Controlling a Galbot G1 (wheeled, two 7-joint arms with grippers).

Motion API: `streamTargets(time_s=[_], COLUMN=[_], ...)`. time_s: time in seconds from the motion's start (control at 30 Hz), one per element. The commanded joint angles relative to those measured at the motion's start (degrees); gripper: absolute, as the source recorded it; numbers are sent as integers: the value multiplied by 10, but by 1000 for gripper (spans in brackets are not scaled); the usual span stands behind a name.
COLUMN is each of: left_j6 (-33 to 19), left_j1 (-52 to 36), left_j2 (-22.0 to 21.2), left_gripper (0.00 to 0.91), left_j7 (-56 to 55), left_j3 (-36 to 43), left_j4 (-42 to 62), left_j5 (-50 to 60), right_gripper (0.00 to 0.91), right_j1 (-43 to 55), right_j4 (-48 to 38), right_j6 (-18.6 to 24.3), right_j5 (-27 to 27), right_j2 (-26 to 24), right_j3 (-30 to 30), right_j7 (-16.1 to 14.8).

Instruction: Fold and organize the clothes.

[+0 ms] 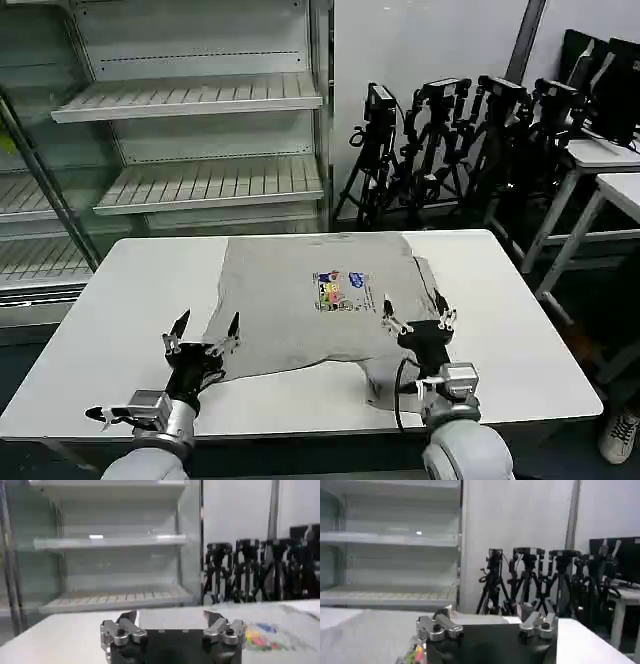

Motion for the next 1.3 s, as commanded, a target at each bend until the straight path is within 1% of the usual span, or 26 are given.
streamTargets(time_s=[0.03,0.17,0.43,0.57,0.73,0.77,0.8,0.83,0.87,0.93,0.97,1.0,1.03,1.07,1.1,1.3], left_j6=[91,107,108,108,108,108,108,108,108,108,108,107,108,108,107,107], left_j1=[50,43,37,35,28,28,27,27,27,27,28,28,28,29,29,29], left_j2=[44,49,49,49,48,48,48,48,48,47,47,47,47,48,47,48], left_gripper=[907,907,907,907,907,887,695,81,30,30,30,30,30,30,30,30], left_j7=[1,0,-2,-2,-2,-2,-2,-2,-2,-2,-2,-2,-2,-1,-1,-1], left_j3=[-16,-14,-8,-4,-2,-2,-1,0,0,2,2,2,3,3,3,1], left_j4=[9,25,46,58,62,62,61,61,60,60,59,59,58,58,57,54], left_j5=[-27,-53,-52,-52,-54,-54,-55,-55,-57,-58,-60,-65,-68,-74,-80,-88], right_gripper=[907,907,907,907,907,907,907,907,907,907,675,353,212,20,0,0], right_j1=[-89,-107,-152,-159,-171,-173,-174,-176,-178,-181,-182,-183,-182,-182,-182,-180], right_j4=[20,17,13,4,-3,-3,-3,-2,0,1,1,1,1,1,1,3], right_j6=[-2,-5,2,0,-3,-3,-3,-4,-5,-5,-4,-3,-3,-2,2,10], right_j5=[-15,-13,-5,0,31,37,46,53,60,69,73,81,83,84,84,84], right_j2=[0,0,-5,-6,-8,-8,-8,-8,-9,-10,-10,-9,-9,-9,-8,-6], right_j3=[9,21,35,46,53,56,58,60,61,64,64,65,65,64,63,57], right_j7=[-2,-4,-10,-11,-10,-10,-9,-8,-9,-9,-9,-8,-8,-8,-9,-10])
